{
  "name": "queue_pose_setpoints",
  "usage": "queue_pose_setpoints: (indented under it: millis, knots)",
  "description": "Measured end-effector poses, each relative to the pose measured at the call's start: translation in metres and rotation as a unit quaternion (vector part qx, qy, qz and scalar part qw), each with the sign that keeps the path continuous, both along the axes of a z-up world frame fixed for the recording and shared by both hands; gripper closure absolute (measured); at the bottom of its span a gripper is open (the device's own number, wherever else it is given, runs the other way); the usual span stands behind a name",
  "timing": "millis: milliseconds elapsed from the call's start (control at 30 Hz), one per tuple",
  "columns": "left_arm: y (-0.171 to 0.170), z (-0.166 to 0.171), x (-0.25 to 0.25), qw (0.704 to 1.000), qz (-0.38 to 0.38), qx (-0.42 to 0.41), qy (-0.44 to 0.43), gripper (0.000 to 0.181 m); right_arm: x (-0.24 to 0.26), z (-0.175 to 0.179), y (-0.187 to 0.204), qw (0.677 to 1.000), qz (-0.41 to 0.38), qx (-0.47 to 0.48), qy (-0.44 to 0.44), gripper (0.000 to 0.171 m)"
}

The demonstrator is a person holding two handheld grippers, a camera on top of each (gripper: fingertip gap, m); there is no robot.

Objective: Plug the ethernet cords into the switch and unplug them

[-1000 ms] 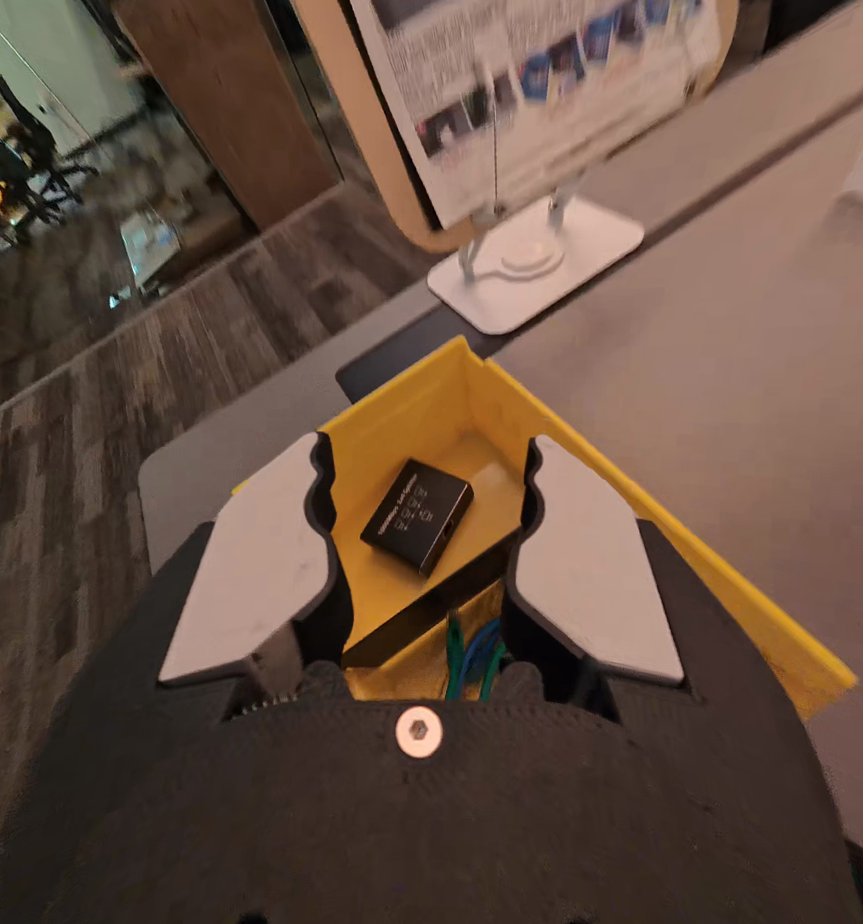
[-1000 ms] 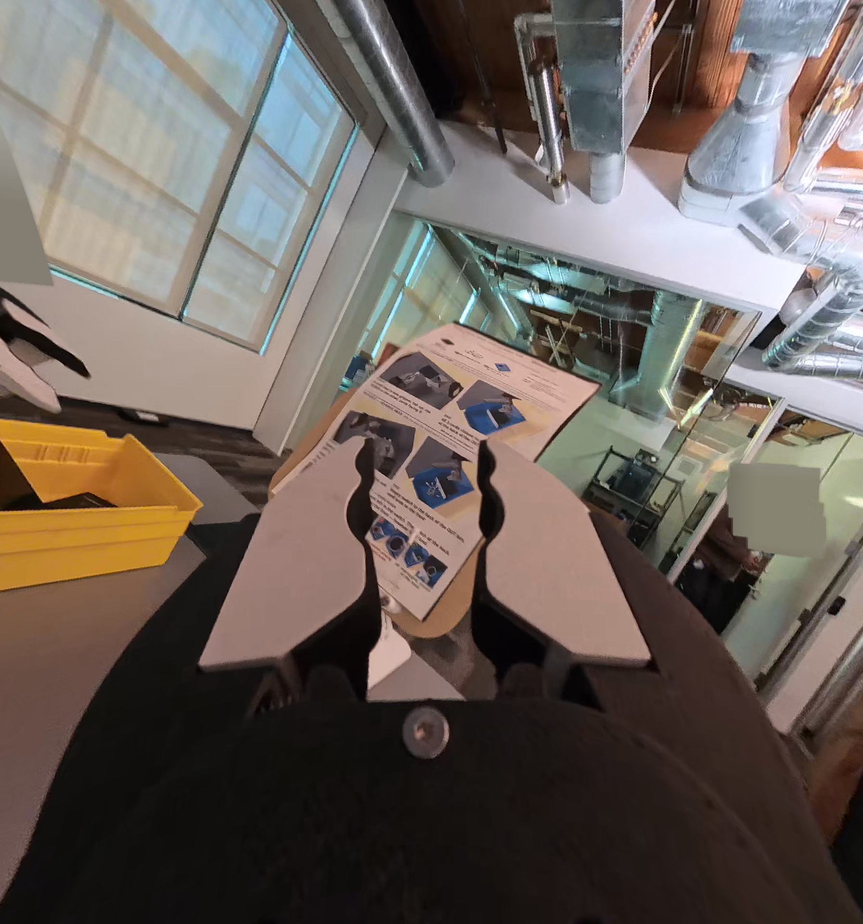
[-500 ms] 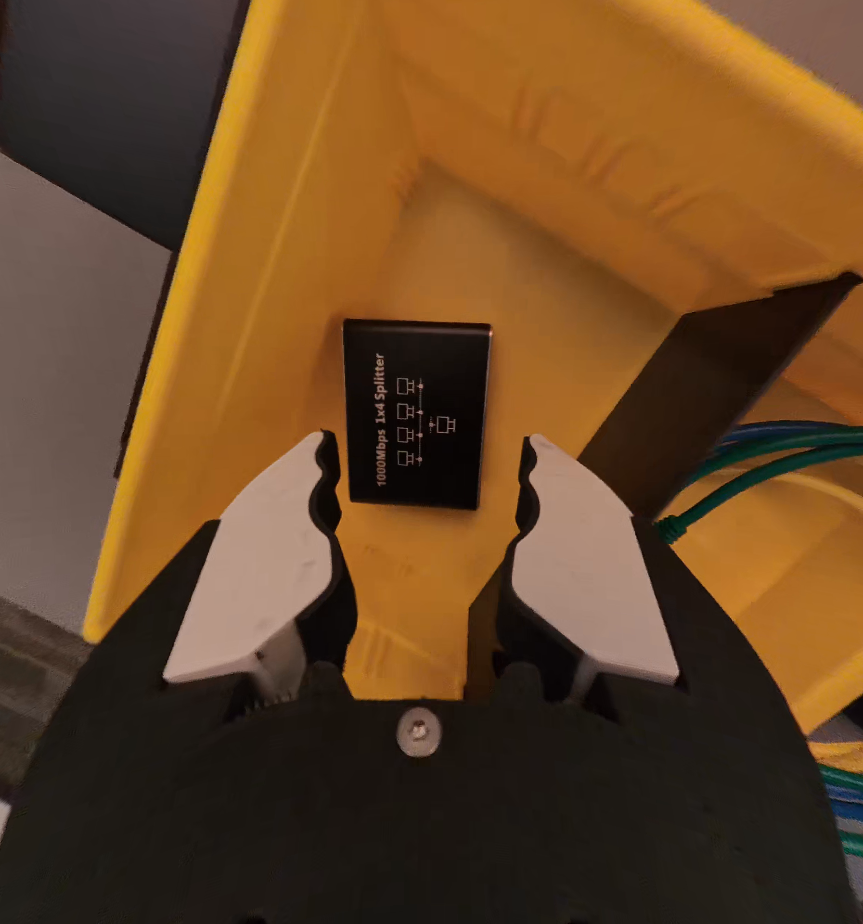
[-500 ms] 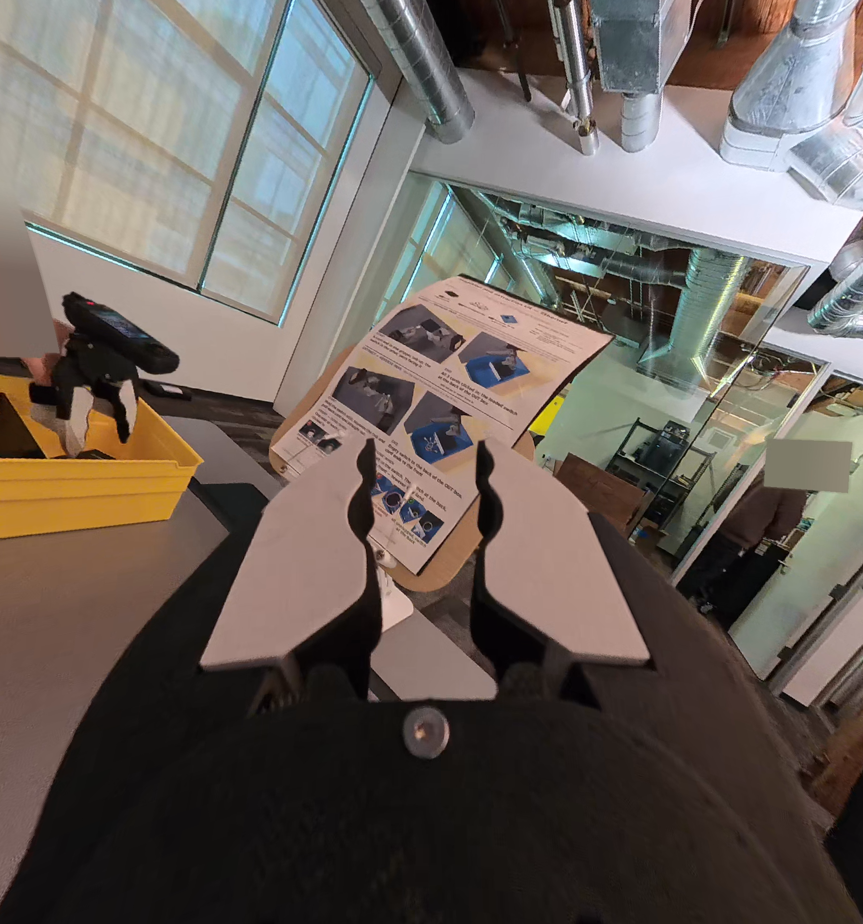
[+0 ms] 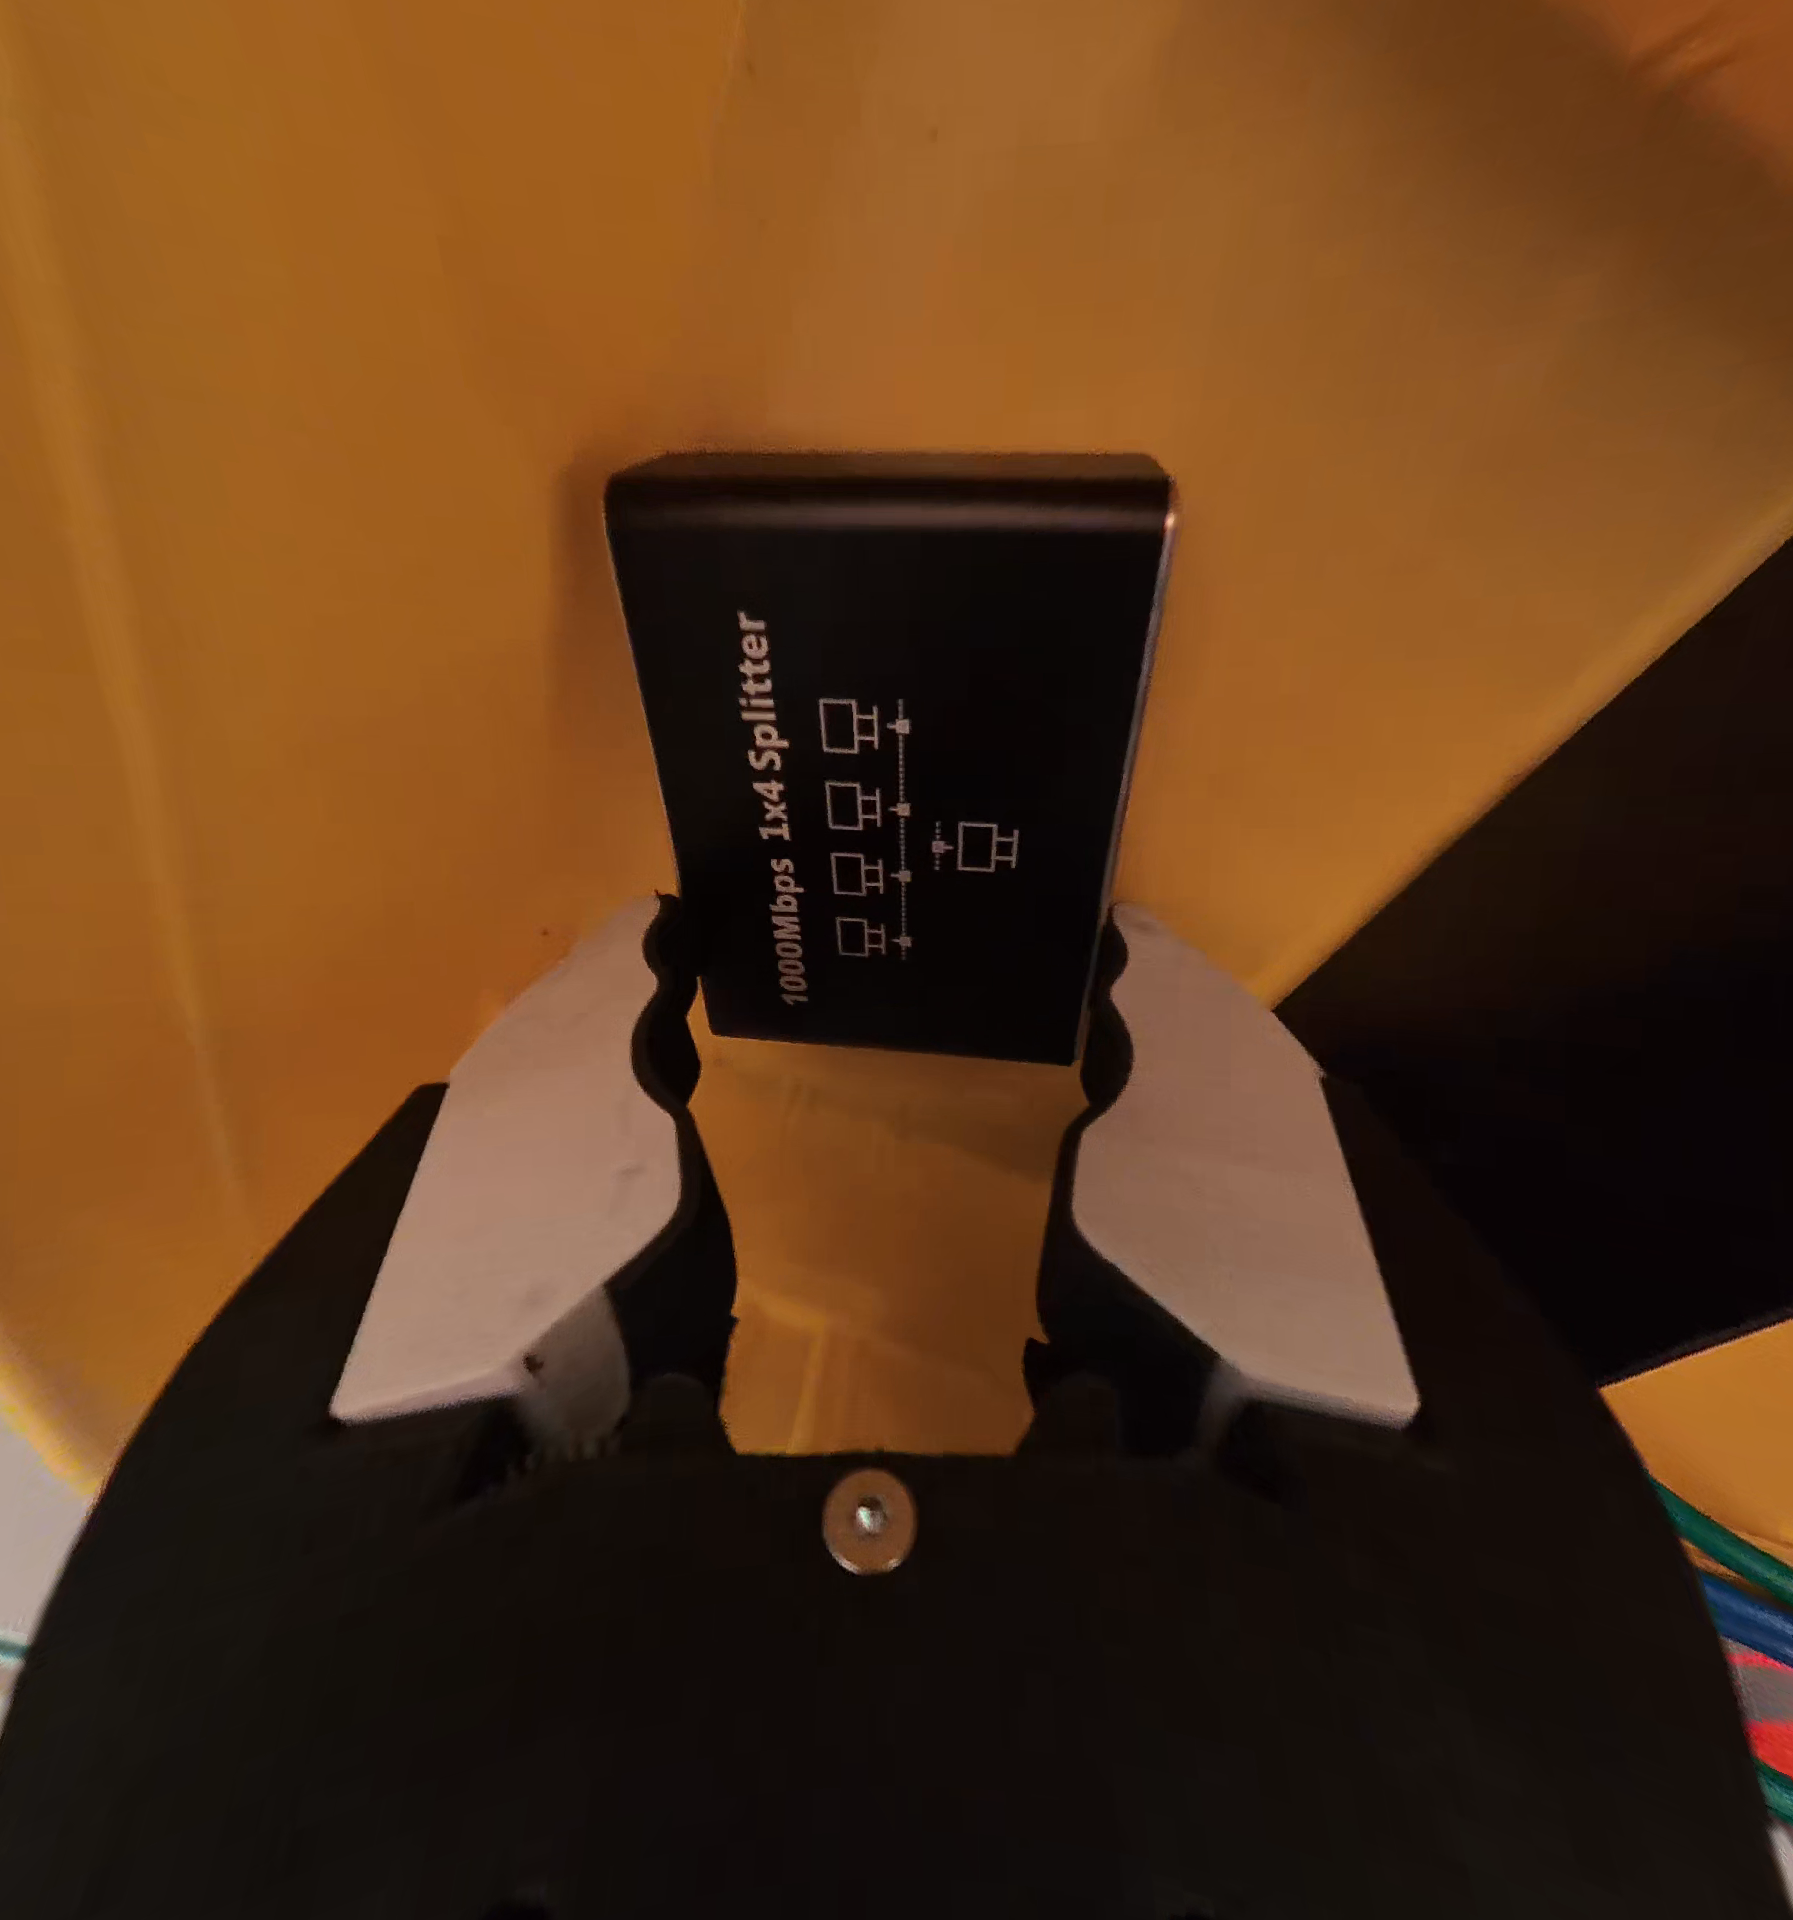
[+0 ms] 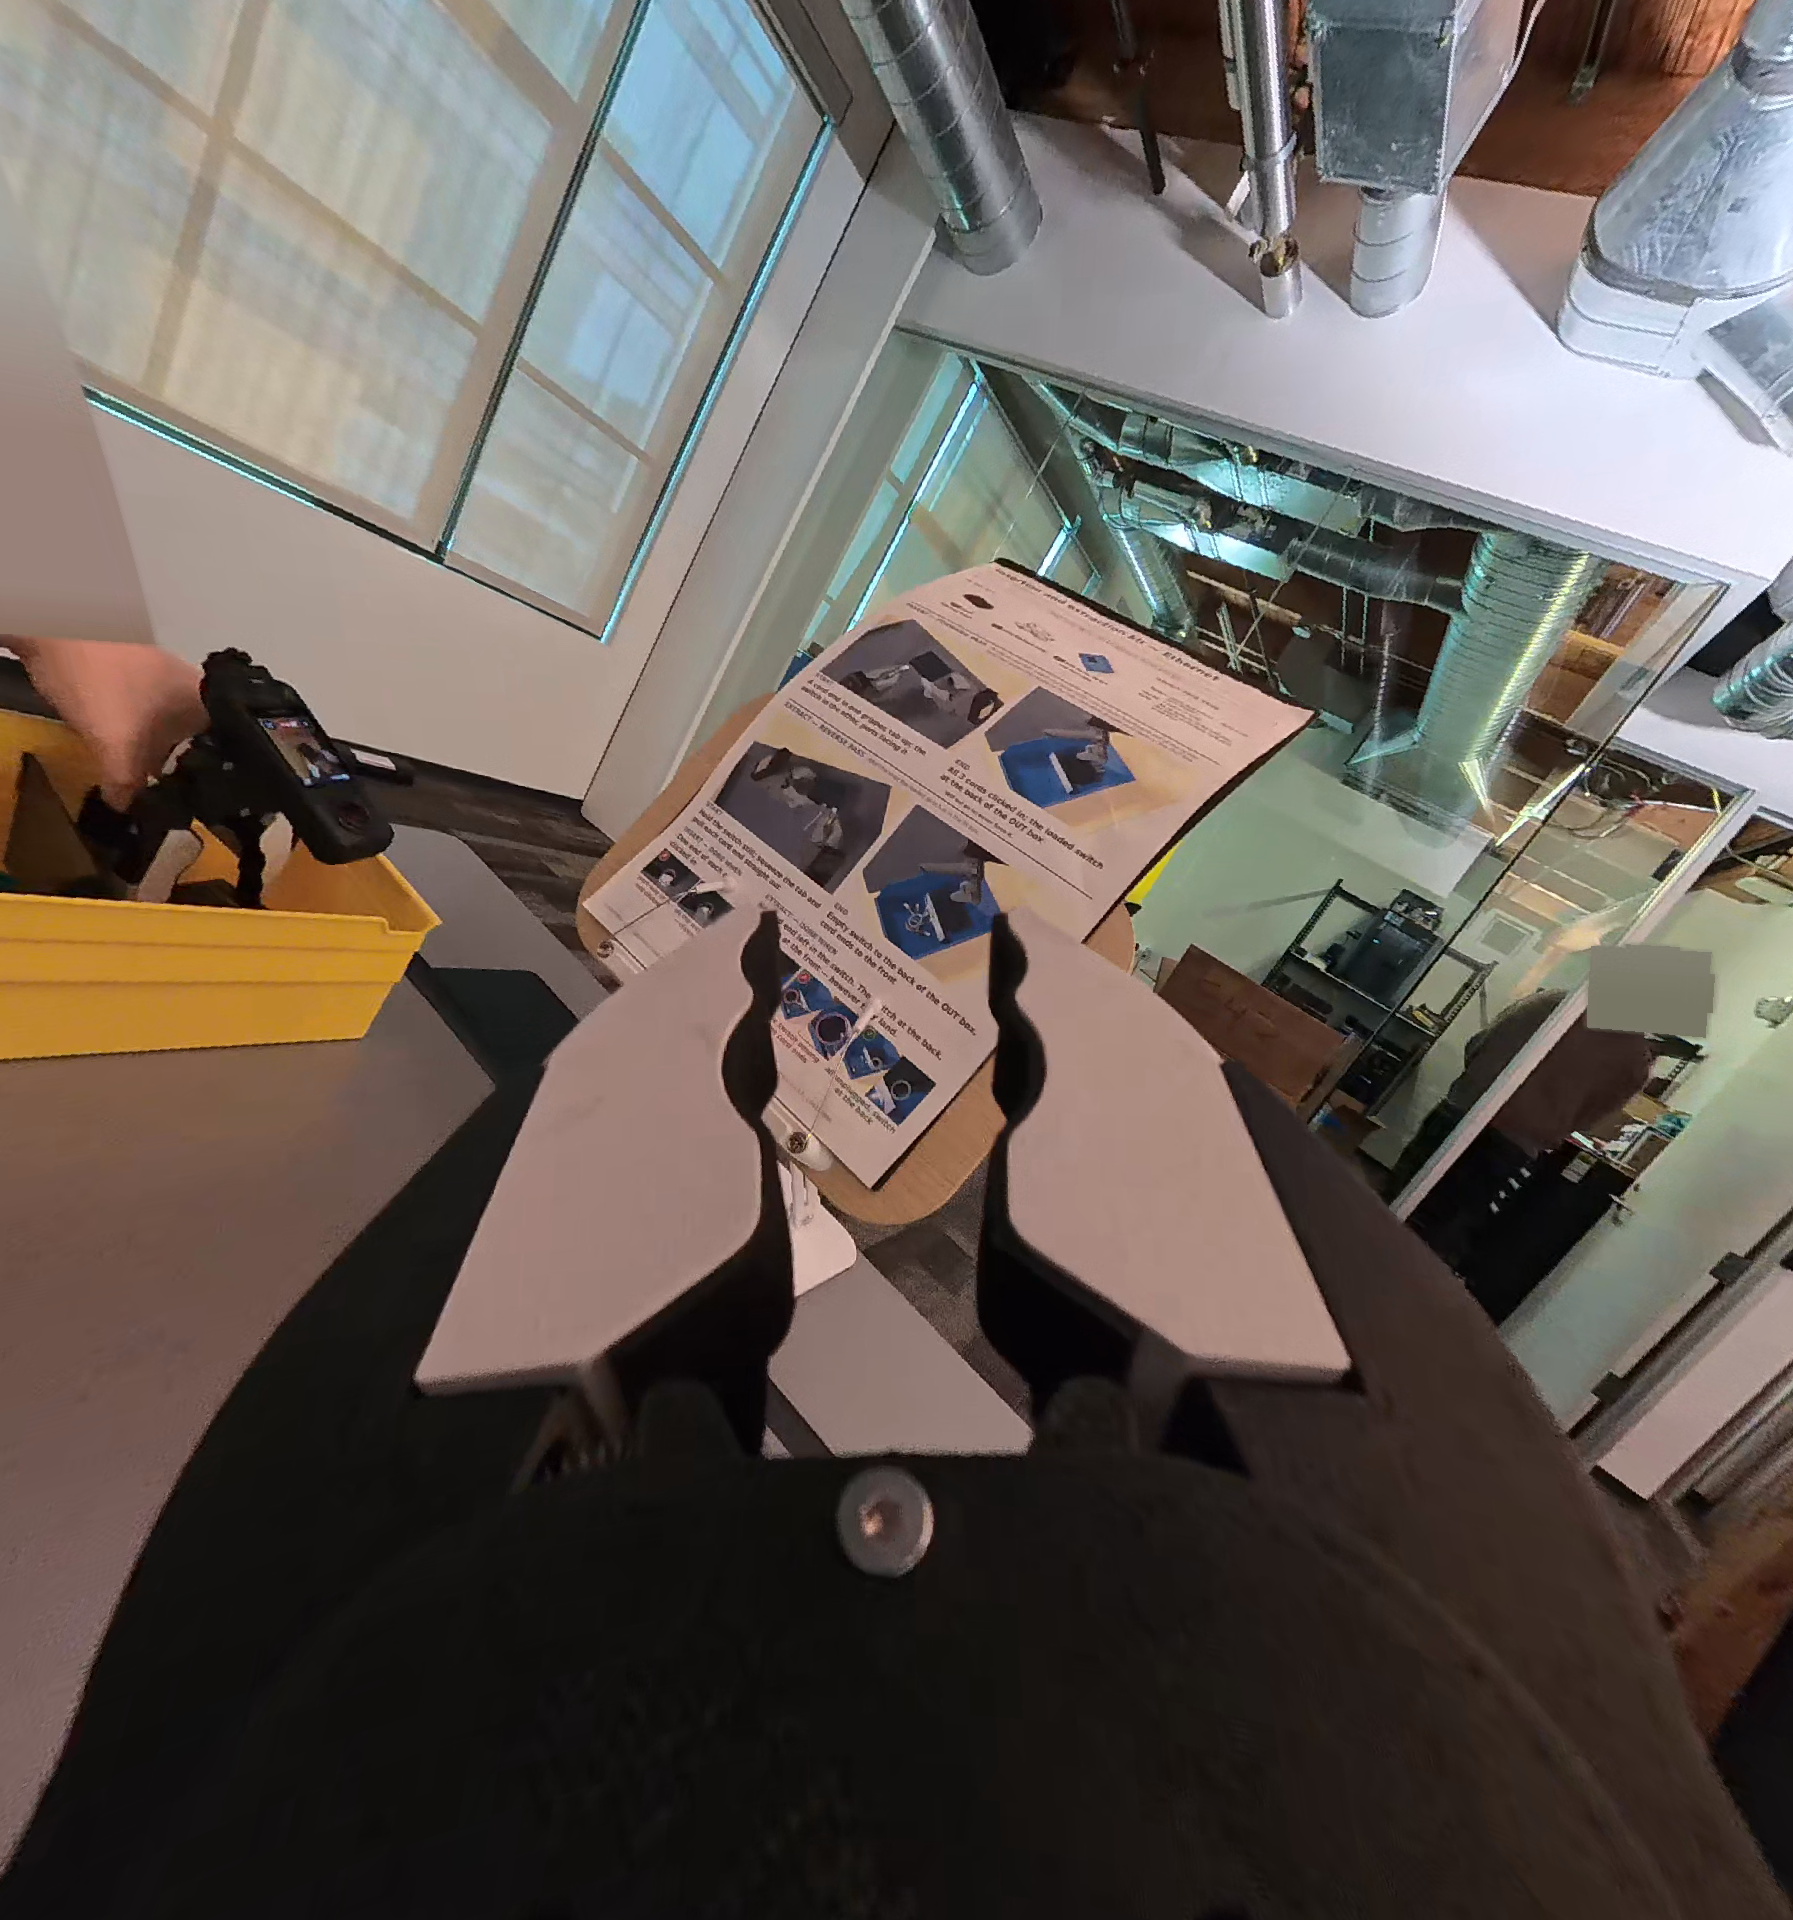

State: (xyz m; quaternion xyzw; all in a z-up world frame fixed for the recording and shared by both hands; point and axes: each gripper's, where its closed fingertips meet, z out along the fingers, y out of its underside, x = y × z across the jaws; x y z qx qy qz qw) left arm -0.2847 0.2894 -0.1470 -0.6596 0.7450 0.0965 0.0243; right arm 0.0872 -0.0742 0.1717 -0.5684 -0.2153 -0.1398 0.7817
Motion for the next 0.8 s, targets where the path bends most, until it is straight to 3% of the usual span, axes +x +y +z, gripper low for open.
queue_pose_setpoints:
  millis: [167,467,633,800]
  knots:
    - [0.013,0.026,-0.011,0.993,-0.003,0.104,0.054,0.108,0.000,0.003,-0.004,1.000,0.013,0.007,0.008,0.132]
    - [0.004,0.118,-0.024,0.936,-0.055,0.284,0.202,0.109,-0.006,0.011,-0.015,0.999,0.030,0.023,0.006,0.133]
    - [-0.033,0.172,-0.001,0.905,-0.093,0.354,0.217,0.109,-0.012,0.021,-0.029,0.998,0.046,0.042,0.009,0.133]
    - [-0.112,0.191,0.072,0.915,-0.134,0.365,0.108,0.109,-0.021,0.026,-0.038,0.997,0.058,0.049,-0.002,0.133]
